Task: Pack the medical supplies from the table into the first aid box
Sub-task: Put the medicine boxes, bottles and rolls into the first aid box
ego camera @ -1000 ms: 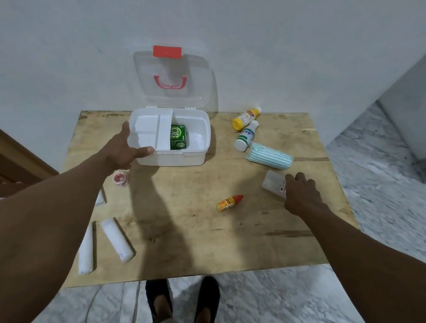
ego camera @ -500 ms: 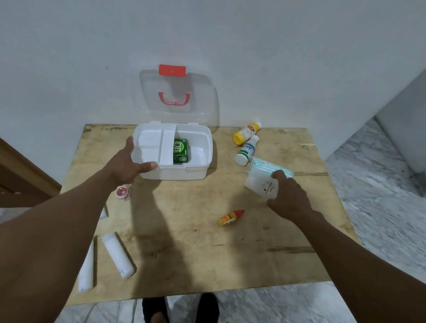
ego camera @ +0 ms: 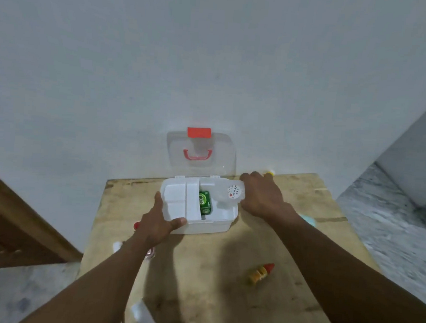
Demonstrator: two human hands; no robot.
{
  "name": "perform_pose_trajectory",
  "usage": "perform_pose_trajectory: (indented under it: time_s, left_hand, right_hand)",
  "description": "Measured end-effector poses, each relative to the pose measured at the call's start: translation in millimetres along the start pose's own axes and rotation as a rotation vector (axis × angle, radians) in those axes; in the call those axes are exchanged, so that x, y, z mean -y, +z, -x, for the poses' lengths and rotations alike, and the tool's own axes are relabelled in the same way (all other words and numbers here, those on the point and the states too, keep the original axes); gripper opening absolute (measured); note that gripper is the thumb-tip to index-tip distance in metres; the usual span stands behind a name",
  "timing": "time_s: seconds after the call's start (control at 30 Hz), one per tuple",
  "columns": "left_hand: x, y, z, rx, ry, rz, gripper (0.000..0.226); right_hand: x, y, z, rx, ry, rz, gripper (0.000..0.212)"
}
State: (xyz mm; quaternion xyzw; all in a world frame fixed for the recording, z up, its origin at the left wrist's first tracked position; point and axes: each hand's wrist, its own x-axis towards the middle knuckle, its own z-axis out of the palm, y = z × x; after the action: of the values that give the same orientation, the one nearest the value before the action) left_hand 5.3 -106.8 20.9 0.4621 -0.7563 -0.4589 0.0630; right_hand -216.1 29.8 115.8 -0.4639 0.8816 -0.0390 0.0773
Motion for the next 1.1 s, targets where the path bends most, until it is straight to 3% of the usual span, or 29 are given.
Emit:
perform_pose_trajectory:
  time_s: [0.13,0.3,0.67,0.93,1.0,1.1]
  left_hand:
    - [-9.4,1.4,6.9,-0.018,-0.015,0.019,0.108]
    - [-7.3,4.6,6.5,-0.035,0.023,0.067,0.106]
    - [-5.9,5.6,9.6,-0.039,0.093,0.233,0.101]
    - [-11.6,6.7,8.6,-0.069,0.033,0.111,0.102]
    - [-16.1,7.4,9.9,-0.068,0.025,0.105,0.100]
    - [-17.6,5.1,11.9,-0.075,0.035,0.082,0.098]
  right_hand:
    - [32.7,12.8,-16.2,0.067,-0.012,0.114,0.042]
    - [56.1,41.1,-35.5,0.151,0.027,0.120,0.047]
    - [62.8,77.9,-56.6,0.131,0.007,-0.183,0.054]
    - [62.5,84.2,-66.8,0.200,-0.051,-0.319,0.060]
    - [55.6,78.5,-62.9,0.160,-0.082,-0.292,0.055]
    - [34.6,65.0,-56.0,-0.069,-0.126,-0.376,0.031]
